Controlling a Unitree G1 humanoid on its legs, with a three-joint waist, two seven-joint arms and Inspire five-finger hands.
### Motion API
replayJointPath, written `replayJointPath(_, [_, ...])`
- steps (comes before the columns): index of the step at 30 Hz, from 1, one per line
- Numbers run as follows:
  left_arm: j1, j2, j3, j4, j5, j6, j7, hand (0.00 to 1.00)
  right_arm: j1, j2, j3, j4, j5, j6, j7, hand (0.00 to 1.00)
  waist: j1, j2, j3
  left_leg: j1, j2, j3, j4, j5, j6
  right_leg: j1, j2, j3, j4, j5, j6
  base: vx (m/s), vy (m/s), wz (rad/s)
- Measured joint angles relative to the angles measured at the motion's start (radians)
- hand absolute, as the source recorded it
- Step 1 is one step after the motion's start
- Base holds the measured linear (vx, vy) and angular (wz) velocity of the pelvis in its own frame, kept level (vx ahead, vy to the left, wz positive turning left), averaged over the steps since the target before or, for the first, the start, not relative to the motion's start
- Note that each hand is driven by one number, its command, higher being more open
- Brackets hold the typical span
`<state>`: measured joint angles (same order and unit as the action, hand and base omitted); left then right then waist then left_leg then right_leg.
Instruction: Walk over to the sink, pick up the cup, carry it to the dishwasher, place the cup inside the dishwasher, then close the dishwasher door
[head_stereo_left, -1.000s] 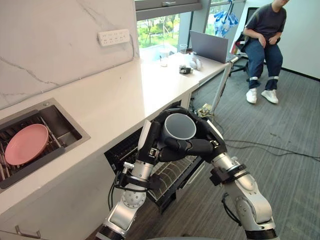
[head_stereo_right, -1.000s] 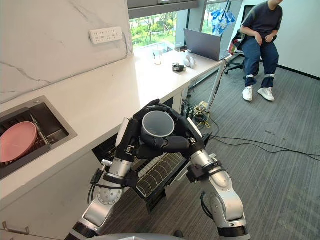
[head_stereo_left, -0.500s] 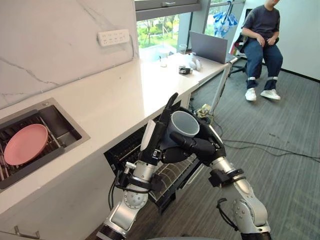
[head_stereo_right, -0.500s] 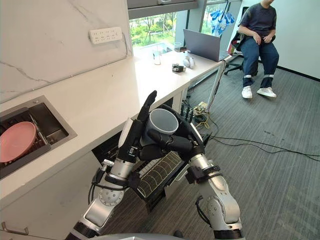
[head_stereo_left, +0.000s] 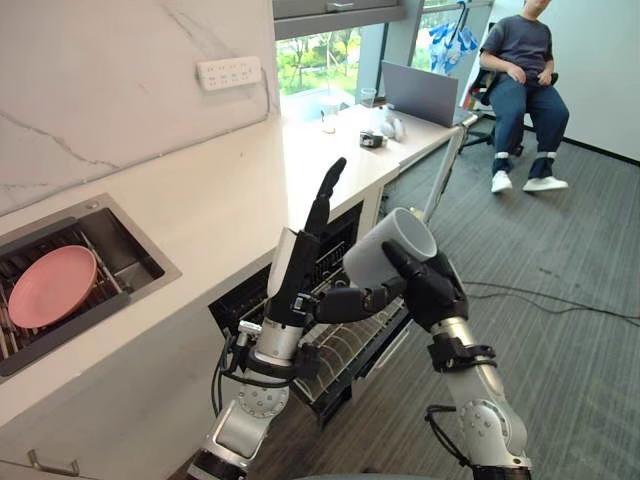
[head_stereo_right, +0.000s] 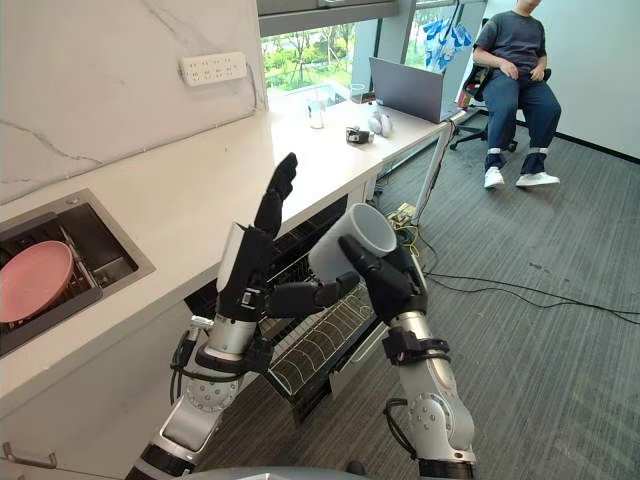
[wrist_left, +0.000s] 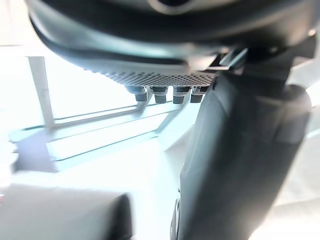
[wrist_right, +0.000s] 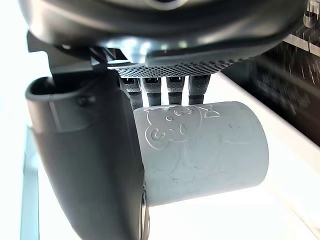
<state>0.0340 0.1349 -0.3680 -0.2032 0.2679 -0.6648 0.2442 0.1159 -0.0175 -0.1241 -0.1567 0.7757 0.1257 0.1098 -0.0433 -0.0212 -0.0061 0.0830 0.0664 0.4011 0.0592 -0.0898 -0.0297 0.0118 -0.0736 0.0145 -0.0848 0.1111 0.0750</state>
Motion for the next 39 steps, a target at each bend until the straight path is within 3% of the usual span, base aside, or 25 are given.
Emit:
replayJointPath(8, [0.030, -0.001, 0.028, 0.016, -0.033, -0.024, -0.009, 1.00, 0.005, 0.002, -0.031, -0.002, 0.090, -0.087, -0.011, 0.00, -0.001, 0.000, 0.000, 0.006, 0.000, 0.006, -0.005, 0.000, 0.000, 0.000, 0.001, 0.006, -0.001, 0.000, 0.000, 0.00, 0.000, -0.02])
replayJointPath(12, [0.040, -0.001, 0.038, 0.026, -0.253, -0.014, -0.188, 1.00, 0.004, 0.008, -0.070, -0.003, 0.105, -0.094, -0.011, 0.00, 0.001, -0.002, 0.002, 0.006, -0.001, 0.005, -0.006, 0.000, 0.000, 0.001, 0.000, 0.005, -0.001, 0.000, 0.000, 0.00, 0.000, 0.00])
replayJointPath(14, [0.048, -0.004, 0.028, 0.058, -0.478, 0.076, -0.393, 1.00, 0.004, 0.009, -0.105, -0.004, 0.106, -0.100, -0.012, 0.00, 0.001, -0.003, 0.003, 0.006, -0.003, 0.005, -0.007, 0.000, 0.000, 0.001, -0.001, 0.005, -0.001, -0.001, 0.001, 0.00, 0.000, 0.00])
replayJointPath(16, [0.057, -0.003, 0.011, 0.134, -0.573, 0.167, -0.499, 1.00, 0.004, 0.008, -0.130, -0.005, 0.106, -0.105, -0.014, 0.00, 0.000, -0.004, 0.005, 0.006, -0.004, 0.005, -0.008, 0.000, 0.000, 0.000, -0.002, 0.006, -0.001, -0.001, 0.002, 0.00, 0.000, 0.00])
replayJointPath(20, [0.106, 0.004, -0.068, 0.336, -0.581, 0.326, -0.601, 1.00, 0.001, -0.010, -0.173, -0.011, 0.105, -0.105, -0.012, 0.00, -0.008, -0.008, 0.013, -0.001, -0.006, 0.010, -0.012, 0.000, 0.001, -0.013, -0.002, 0.011, -0.001, -0.002, 0.003, -0.01, -0.012, -0.02])
replayJointPath(25, [0.149, 0.010, -0.066, 0.482, -0.388, 0.356, -0.515, 1.00, -0.004, -0.029, -0.184, -0.011, 0.054, -0.103, 0.003, 0.00, -0.016, -0.007, 0.028, -0.005, -0.008, 0.008, -0.012, 0.000, 0.001, -0.014, 0.000, 0.012, 0.000, -0.002, 0.003, 0.00, -0.007, 0.00])
replayJointPath(32, [0.212, 0.000, 0.199, 0.567, -0.346, 0.347, -0.323, 1.00, 0.009, -0.054, -0.179, -0.011, -0.139, -0.080, 0.061, 0.00, 0.001, -0.009, 0.043, -0.032, -0.016, -0.050, -0.012, 0.009, 0.013, -0.011, -0.017, -0.044, 0.000, -0.007, 0.007, -0.03, -0.020, 0.24])
replayJointPath(39, [0.270, 0.003, 0.261, 0.616, -0.345, 0.338, -0.326, 1.00, -0.009, -0.092, -0.160, 0.088, -0.286, -0.007, 0.113, 0.00, 0.030, -0.010, 0.049, -0.057, -0.047, -0.134, -0.029, 0.031, 0.032, 0.002, -0.049, -0.131, 0.000, -0.021, 0.023, -0.01, -0.002, 0.38])
